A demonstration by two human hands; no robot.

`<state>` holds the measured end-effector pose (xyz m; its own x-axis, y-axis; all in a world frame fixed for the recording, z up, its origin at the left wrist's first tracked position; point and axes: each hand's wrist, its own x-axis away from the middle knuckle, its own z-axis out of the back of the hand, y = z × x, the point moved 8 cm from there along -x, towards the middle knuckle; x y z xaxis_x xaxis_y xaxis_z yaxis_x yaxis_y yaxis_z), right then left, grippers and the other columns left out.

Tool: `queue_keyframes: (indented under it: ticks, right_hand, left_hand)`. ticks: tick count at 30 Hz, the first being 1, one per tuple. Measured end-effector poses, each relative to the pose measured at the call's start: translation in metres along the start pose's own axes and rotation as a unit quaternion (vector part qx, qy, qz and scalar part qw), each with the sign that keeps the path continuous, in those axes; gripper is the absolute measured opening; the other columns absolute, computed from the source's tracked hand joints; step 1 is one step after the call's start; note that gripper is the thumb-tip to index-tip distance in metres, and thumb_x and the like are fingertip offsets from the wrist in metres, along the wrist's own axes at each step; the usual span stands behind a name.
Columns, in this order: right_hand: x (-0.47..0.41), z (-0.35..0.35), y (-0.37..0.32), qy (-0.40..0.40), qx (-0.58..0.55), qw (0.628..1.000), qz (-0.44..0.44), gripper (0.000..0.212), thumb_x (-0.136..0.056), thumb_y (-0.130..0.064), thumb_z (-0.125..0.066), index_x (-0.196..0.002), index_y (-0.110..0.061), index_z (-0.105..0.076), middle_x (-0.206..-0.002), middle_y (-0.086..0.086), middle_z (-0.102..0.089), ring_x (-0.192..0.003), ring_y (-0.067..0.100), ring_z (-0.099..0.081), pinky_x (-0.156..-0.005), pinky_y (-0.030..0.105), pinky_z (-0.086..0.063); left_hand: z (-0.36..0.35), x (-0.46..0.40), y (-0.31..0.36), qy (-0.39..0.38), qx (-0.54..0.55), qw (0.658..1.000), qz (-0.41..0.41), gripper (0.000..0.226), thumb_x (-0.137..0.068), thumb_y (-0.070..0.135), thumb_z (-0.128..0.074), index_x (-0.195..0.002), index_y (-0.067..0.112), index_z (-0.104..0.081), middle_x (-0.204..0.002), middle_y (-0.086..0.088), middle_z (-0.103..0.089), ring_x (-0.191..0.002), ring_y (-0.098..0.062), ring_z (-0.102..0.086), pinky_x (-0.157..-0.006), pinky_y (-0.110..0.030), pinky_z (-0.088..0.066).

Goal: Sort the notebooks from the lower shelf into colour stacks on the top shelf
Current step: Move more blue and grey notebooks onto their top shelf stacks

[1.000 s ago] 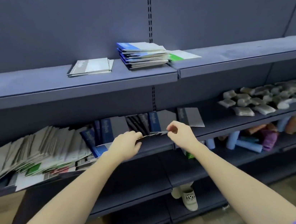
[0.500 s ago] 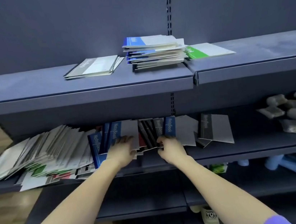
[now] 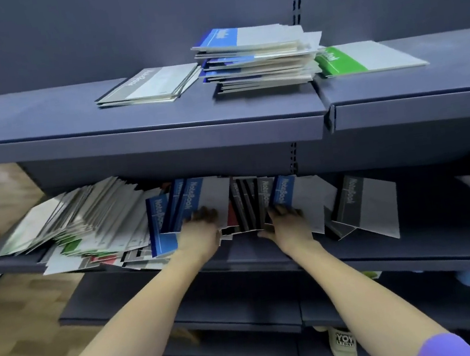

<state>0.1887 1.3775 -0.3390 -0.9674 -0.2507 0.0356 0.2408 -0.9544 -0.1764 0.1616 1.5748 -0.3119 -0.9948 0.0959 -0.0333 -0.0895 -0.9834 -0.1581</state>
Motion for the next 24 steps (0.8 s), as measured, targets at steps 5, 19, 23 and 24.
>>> queue_keyframes:
  ticks: [5, 19, 23, 24]
  right_hand:
    - [0.005, 0.006, -0.001, 0.028, 0.015, 0.999, 0.023, 0.064, -0.096, -0.059, -0.050, -0.145, -0.020, -0.045, -0.150, 0.004, -0.046, -0.135, 0.028, -0.042, -0.106, 0.038, -0.034]
    - [0.017, 0.029, 0.024, 0.075, -0.076, 0.994, 0.022, 0.042, -0.105, -0.047, -0.038, -0.128, -0.016, -0.056, -0.096, 0.009, -0.071, -0.085, 0.029, -0.066, -0.064, 0.034, -0.044]
    - [0.014, 0.027, 0.026, 0.091, -0.110, 0.989, -0.029, 0.024, -0.107, -0.024, -0.040, -0.120, -0.008, -0.053, -0.079, 0.009, -0.062, -0.070, 0.029, -0.060, -0.056, 0.032, -0.037]
    - [0.013, 0.027, 0.026, 0.085, -0.122, 0.988, -0.038, 0.022, -0.106, -0.019, -0.042, -0.122, -0.008, -0.053, -0.081, 0.010, -0.064, -0.070, 0.029, -0.060, -0.056, 0.031, -0.037]
  left_hand:
    - [0.008, 0.006, 0.006, 0.024, -0.003, 1.000, -0.001, 0.043, -0.086, 0.012, -0.057, -0.129, 0.011, -0.058, -0.118, -0.014, -0.060, -0.103, -0.036, -0.061, -0.071, -0.039, -0.049]
    - [0.026, 0.007, 0.012, -0.015, -0.074, 0.997, -0.003, 0.043, -0.091, 0.008, -0.049, -0.131, 0.022, -0.053, -0.111, -0.004, -0.070, -0.098, -0.030, -0.067, -0.066, -0.030, -0.039]
    - [0.031, 0.010, 0.017, -0.015, -0.077, 0.997, -0.005, 0.045, -0.089, 0.004, -0.048, -0.131, 0.021, -0.053, -0.110, -0.007, -0.070, -0.099, -0.032, -0.066, -0.068, -0.029, -0.038]
    - [0.031, 0.011, 0.017, -0.015, -0.078, 0.997, -0.006, 0.044, -0.090, 0.004, -0.048, -0.130, 0.020, -0.053, -0.110, -0.007, -0.070, -0.099, -0.032, -0.066, -0.068, -0.029, -0.038]
